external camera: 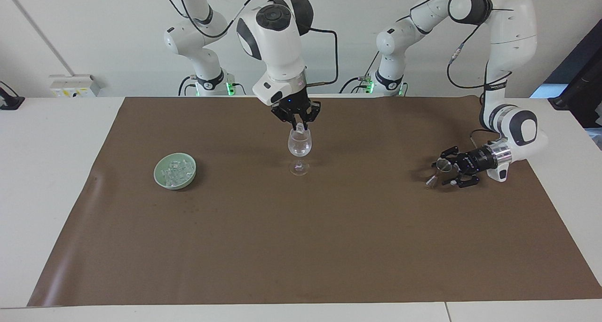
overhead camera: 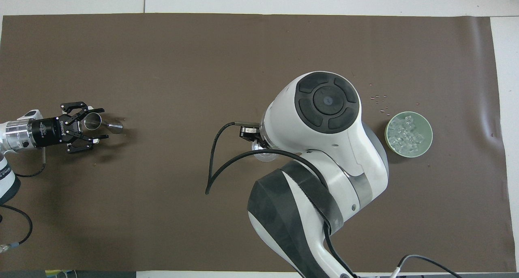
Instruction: Pour wine and add ice with both arms
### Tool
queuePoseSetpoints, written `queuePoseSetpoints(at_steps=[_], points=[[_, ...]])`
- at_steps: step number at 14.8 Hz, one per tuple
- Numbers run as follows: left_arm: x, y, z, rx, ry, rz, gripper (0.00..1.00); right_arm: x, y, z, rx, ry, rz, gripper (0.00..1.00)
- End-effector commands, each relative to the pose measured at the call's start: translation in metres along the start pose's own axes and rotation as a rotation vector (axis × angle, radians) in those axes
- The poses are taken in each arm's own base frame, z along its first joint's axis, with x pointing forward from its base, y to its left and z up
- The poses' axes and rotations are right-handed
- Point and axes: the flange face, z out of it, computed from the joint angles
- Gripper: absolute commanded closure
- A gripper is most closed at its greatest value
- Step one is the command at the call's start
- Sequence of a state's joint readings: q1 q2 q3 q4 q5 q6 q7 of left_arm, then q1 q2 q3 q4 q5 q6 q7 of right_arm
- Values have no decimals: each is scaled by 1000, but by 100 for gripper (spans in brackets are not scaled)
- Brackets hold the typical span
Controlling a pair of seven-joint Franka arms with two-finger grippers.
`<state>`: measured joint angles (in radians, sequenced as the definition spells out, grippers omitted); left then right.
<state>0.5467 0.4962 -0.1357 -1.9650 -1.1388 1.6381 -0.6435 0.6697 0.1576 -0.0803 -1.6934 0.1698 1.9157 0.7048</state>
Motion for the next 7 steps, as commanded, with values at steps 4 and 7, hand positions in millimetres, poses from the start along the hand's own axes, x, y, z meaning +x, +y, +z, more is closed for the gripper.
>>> queuePoseSetpoints(at_steps=[4,7], points=[[-20,10,-33,92,130,124,0,-10,13,9,-2,-4,25,87],[-30,20,-58,143,233,192,0,-10,13,9,-1,-3,27,64]])
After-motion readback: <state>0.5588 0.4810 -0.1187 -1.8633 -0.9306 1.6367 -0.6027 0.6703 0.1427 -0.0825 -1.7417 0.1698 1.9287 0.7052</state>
